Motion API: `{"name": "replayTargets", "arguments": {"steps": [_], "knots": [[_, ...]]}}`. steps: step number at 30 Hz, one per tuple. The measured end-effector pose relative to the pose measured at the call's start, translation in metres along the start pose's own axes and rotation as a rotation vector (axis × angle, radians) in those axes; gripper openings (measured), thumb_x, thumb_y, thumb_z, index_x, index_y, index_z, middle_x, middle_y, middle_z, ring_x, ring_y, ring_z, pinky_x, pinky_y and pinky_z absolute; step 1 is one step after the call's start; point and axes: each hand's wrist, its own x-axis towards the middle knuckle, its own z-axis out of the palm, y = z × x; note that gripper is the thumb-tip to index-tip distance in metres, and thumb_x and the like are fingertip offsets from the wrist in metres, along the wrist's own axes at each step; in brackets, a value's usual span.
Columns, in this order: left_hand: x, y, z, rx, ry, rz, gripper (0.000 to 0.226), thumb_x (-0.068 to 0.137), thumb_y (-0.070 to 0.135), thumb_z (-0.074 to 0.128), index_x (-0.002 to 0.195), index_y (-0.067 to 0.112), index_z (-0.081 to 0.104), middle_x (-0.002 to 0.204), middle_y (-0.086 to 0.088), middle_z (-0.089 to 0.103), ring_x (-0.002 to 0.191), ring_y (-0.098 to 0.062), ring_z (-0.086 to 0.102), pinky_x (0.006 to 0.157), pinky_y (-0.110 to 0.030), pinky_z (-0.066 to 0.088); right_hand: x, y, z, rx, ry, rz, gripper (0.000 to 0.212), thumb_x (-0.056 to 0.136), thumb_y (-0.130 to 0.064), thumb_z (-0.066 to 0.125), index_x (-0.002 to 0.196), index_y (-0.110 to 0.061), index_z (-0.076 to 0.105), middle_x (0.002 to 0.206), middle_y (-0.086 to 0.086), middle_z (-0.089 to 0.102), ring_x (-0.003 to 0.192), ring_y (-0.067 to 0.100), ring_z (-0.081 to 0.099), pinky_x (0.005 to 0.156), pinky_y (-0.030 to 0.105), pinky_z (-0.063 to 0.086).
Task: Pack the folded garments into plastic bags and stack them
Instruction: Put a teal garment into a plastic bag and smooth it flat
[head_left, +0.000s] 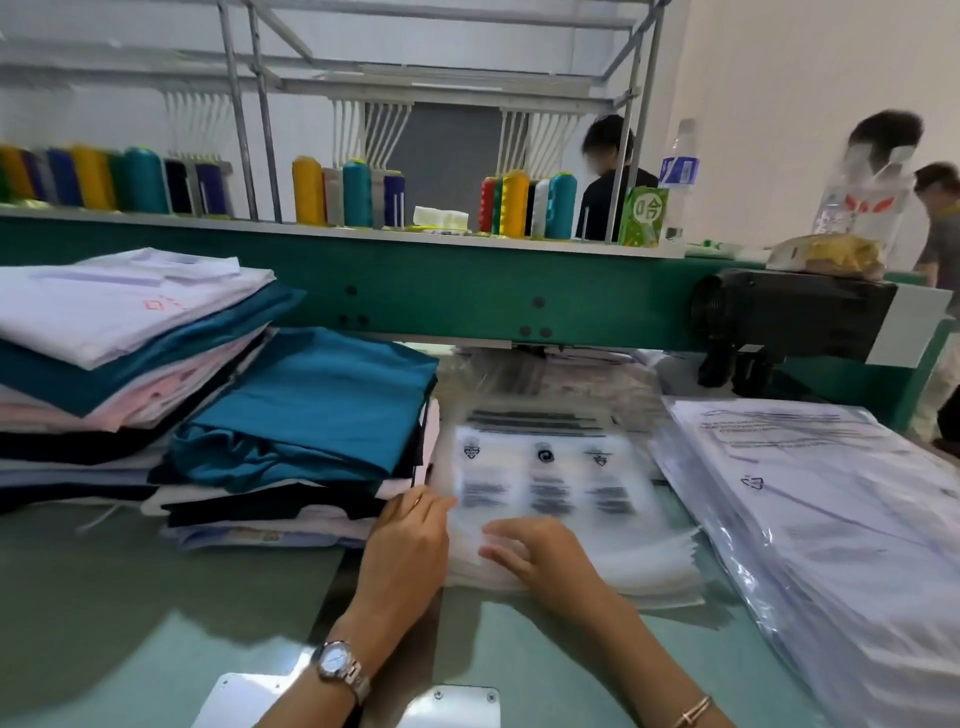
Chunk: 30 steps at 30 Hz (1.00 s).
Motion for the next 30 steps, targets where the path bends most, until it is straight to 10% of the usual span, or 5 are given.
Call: {"name": "replayTargets", "arguments": {"steps": [12,17,30], "knots": [[0.0,-0.007,0.002,-0.105,0.089,0.038,0.028,0.092,0.029,0.046,0.087,0.017,0.072,0.088,0.006,0.067,0.089,-0.014,0.061,0.083,-0.023,0.037,-0.001,-0.019,0.0,-0.176,0.406,-0.233,0.01,0.083,-0.012,0.069,0.091,-0.015,0.073,0.089,-0.006,0.071,0.08,0.016,0.065,0.073,0.026,0.038],[-0.002,-0.01,0.004,-0.084,0.102,0.091,0.025,0.09,0.035,0.05,0.085,0.024,0.072,0.089,0.014,0.067,0.09,-0.01,0.059,0.079,-0.025,0.032,-0.001,-0.026,0.011,-0.163,0.393,-0.303,0.023,0.091,-0.034,0.066,0.108,-0.021,0.07,0.097,-0.009,0.065,0.09,0.012,0.056,0.079,0.028,0.04],[-0.001,-0.01,0.003,-0.13,0.035,0.094,0.018,0.088,0.036,0.058,0.08,0.027,0.072,0.084,0.019,0.066,0.085,-0.006,0.056,0.077,-0.026,0.031,0.002,-0.032,0.001,-0.331,0.367,-0.354,0.009,0.085,-0.029,0.071,0.08,-0.022,0.07,0.082,-0.01,0.064,0.079,0.015,0.058,0.079,0.029,0.038]]}}
